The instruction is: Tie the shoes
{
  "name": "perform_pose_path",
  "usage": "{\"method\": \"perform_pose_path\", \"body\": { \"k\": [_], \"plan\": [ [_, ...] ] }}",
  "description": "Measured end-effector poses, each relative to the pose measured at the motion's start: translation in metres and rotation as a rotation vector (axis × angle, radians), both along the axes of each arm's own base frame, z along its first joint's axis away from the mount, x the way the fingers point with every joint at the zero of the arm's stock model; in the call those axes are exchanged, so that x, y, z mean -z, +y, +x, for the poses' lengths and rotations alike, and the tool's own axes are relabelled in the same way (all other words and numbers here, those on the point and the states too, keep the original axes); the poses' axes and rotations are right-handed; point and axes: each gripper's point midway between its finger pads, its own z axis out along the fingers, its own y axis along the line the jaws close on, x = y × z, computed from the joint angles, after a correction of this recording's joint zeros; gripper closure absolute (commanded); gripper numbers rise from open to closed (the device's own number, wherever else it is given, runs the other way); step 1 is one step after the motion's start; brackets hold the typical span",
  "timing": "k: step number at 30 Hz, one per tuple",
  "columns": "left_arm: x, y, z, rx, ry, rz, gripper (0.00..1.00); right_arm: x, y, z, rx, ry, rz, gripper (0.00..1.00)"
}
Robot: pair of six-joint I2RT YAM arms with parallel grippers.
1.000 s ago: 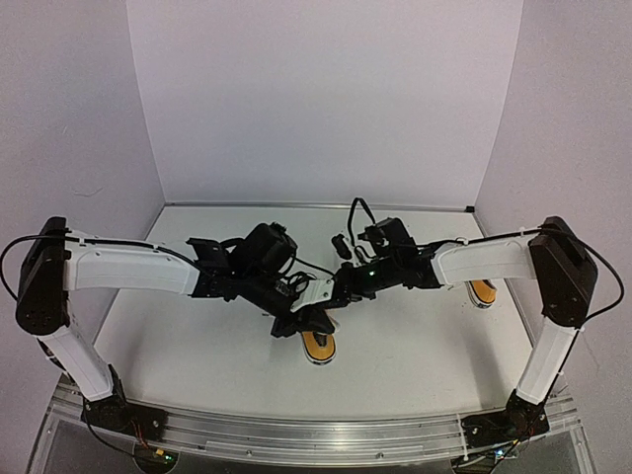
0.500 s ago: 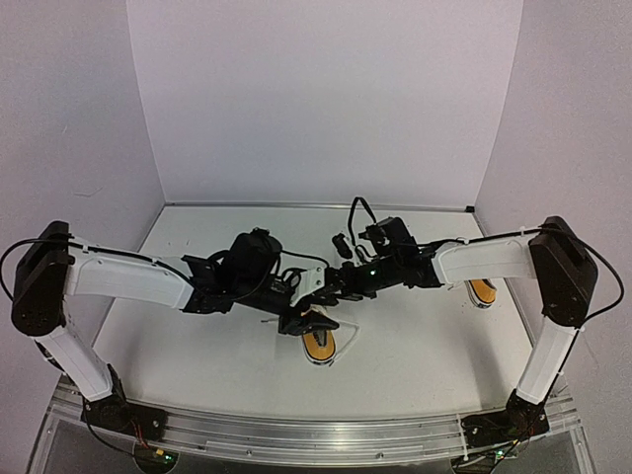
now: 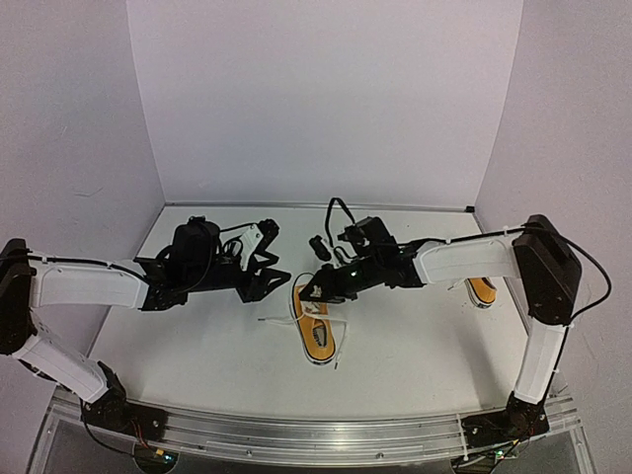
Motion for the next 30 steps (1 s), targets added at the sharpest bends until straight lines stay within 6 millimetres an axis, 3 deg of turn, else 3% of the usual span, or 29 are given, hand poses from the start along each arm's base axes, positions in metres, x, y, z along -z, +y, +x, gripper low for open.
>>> {"method": "perform_pose_path", "body": {
  "k": [9, 13, 18, 21, 25, 28, 30],
  "plan": [
    [0.011, 0.020, 0.009, -0.113, 0.044, -0.004, 0.40, 0.022, 0.028, -0.021, -0.075, 0.042, -0.022, 0.62],
    [0.009, 0.023, 0.012, -0.127, 0.049, -0.015, 0.35, 0.022, 0.034, -0.028, -0.100, 0.050, -0.019, 0.51],
    [0.007, 0.022, 0.012, -0.122, 0.058, -0.039, 0.34, 0.016, 0.037, -0.032, -0.119, 0.041, -0.013, 0.49],
    [0.006, 0.020, 0.009, -0.102, 0.065, -0.047, 0.35, 0.002, 0.035, -0.033, -0.122, 0.022, -0.006, 0.50],
    [0.011, 0.015, 0.004, -0.057, 0.082, -0.046, 0.39, -0.039, 0.023, -0.027, -0.109, -0.051, 0.039, 0.56],
    [0.018, 0.011, -0.001, -0.019, 0.101, -0.039, 0.41, -0.068, 0.003, -0.011, -0.068, -0.127, 0.060, 0.62],
    [0.023, 0.008, -0.004, 0.007, 0.110, -0.030, 0.41, -0.076, -0.010, 0.003, -0.041, -0.183, 0.044, 0.64]
  ]
}}
